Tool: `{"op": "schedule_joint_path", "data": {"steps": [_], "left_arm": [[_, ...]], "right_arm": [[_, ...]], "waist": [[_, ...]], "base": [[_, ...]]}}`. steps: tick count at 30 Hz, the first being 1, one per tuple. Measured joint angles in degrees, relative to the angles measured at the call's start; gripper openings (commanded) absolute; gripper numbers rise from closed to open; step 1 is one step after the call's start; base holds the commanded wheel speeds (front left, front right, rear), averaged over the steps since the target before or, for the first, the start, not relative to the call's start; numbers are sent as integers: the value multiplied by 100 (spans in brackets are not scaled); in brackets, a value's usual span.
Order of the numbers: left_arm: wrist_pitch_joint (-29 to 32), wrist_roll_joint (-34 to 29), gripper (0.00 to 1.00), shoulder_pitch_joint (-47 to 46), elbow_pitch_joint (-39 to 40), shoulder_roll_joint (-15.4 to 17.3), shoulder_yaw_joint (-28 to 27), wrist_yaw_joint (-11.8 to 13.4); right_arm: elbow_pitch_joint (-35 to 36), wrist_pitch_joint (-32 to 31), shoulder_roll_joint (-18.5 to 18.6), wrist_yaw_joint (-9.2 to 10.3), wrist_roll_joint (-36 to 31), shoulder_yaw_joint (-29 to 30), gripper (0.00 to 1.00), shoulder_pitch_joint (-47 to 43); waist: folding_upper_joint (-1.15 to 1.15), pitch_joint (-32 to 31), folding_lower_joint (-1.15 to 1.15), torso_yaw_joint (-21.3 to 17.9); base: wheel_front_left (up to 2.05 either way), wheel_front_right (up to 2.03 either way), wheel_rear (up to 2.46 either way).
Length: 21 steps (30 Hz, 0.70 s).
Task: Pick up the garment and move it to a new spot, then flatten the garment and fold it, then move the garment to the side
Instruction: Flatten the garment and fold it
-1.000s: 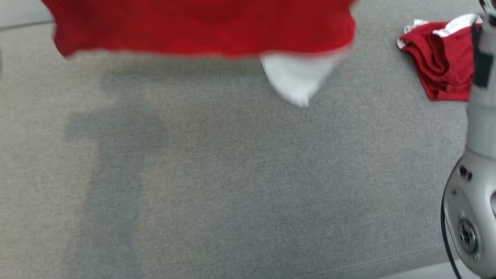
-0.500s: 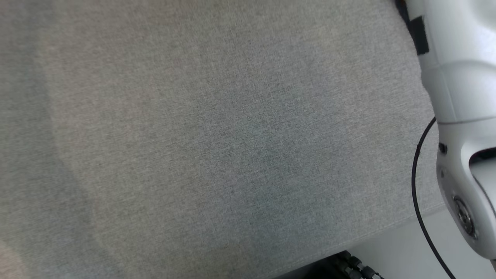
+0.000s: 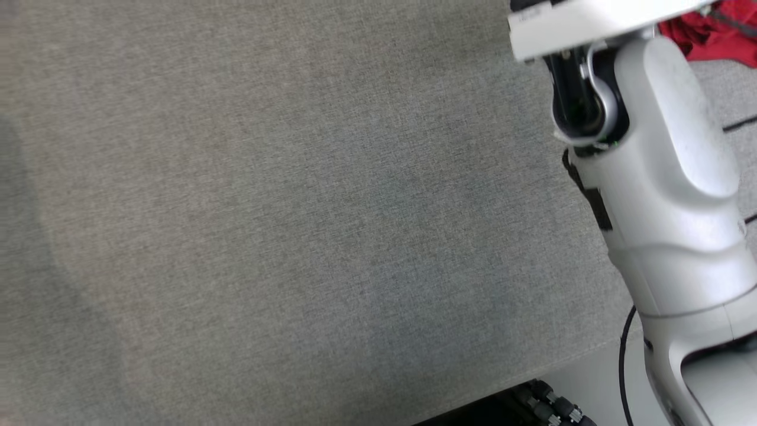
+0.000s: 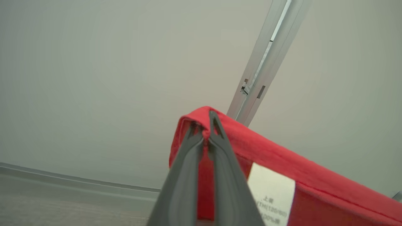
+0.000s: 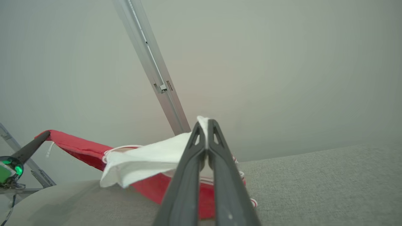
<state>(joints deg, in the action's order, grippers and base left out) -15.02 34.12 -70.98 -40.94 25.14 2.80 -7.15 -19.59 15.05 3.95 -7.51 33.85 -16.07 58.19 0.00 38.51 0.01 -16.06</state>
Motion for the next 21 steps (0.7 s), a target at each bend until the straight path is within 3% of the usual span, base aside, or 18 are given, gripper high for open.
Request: {"op": "schedule_joint_path", "data": {"steps": [5, 12, 21], "left_arm": [[0, 198, 0, 1128, 744, -221, -316, -16], [0, 483, 0, 3273, 1874, -782, -641, -25], [1, 472, 0, 5594, 2483, -1491, -825, -26]], "right_arm": [[345, 1, 158, 0, 122, 100, 0, -833], [541, 0, 363, 0, 388, 333, 0, -2401], [679, -8, 437, -1, 678, 409, 0, -4308]], "waist": [[0, -357, -1, 153], [0, -1063, -1, 398], [0, -2161, -1, 675]], "base": [[0, 0, 0], [0, 0, 0], [0, 0, 0]]}}
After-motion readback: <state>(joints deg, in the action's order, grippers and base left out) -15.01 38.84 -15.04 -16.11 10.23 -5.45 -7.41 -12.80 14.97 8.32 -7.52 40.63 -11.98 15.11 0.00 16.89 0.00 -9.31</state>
